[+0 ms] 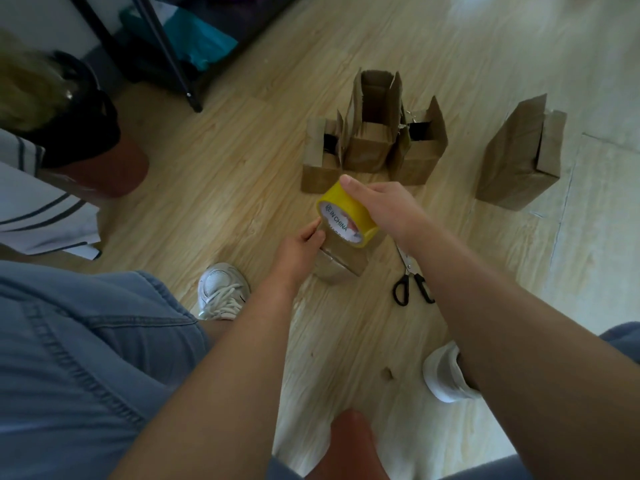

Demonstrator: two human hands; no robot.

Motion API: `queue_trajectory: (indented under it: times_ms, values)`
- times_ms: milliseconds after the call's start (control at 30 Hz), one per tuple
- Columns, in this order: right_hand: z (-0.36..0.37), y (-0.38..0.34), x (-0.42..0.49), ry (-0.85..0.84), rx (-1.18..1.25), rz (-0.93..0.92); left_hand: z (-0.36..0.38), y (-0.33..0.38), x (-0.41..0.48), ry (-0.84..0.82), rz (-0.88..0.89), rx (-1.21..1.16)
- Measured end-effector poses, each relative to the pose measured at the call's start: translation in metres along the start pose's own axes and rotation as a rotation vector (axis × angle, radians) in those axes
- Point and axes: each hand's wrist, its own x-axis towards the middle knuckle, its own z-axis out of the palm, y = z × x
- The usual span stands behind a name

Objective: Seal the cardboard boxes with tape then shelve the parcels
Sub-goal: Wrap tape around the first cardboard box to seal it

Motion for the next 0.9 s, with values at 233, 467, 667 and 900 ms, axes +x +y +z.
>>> queue_trajectory:
  times_ms: [233, 467, 667, 900]
  values:
    - [-0.002, 0.000, 0.003, -0.007, -0.008, 0.019, -0.003, -0.006, 0.005, -0.009, 0.005, 0.079]
    - [-0.008, -0.006, 0.011, 0.068, -0.137, 0.022, 0.000, -0.005, 0.015, 0.047, -0.030, 0.020]
    - [0.000, 0.008, 0.015, 0.172, -0.119, 0.117, 0.013, -0.008, 0.022, 0.064, 0.008, 0.118]
    - [0.010, 0.010, 0.012, 0.189, -0.022, 0.111, 0.028, -0.025, 0.008, 0.153, 0.203, 0.444]
